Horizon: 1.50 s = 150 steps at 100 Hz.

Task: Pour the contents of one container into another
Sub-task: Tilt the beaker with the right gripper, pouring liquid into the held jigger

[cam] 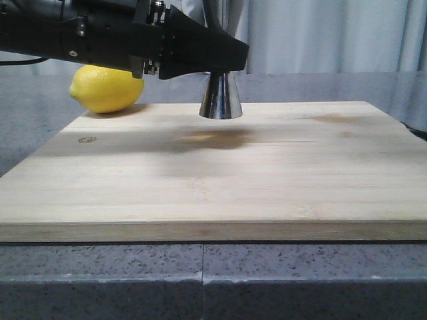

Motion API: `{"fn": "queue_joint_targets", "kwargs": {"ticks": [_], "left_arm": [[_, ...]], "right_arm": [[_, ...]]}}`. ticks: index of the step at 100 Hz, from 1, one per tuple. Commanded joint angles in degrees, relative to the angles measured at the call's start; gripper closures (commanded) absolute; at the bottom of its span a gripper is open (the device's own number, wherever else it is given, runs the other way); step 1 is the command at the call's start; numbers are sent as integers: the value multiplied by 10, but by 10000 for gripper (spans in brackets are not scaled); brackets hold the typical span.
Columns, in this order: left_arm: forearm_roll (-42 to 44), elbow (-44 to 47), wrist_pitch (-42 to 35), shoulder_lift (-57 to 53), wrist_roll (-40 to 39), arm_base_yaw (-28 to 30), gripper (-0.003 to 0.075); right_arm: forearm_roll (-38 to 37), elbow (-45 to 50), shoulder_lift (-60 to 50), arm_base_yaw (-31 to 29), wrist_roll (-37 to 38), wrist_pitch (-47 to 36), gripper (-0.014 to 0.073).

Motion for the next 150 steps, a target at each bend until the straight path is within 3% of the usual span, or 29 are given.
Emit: {"fn": "queue_joint_targets", "kwargs": {"ticks": [1,95,150], "left_arm": [[-49,-16,35,-22,-8,-7,638],[-49,-16,50,-22,-8,-7,638],[-49,-16,50,-22,-8,-7,638]], "right_arm": [[-31,-24,-18,8,-6,-40,303],[-234,-24,3,20,-6,-109,303],[-296,-24,11,20,-6,-114,303]]}}
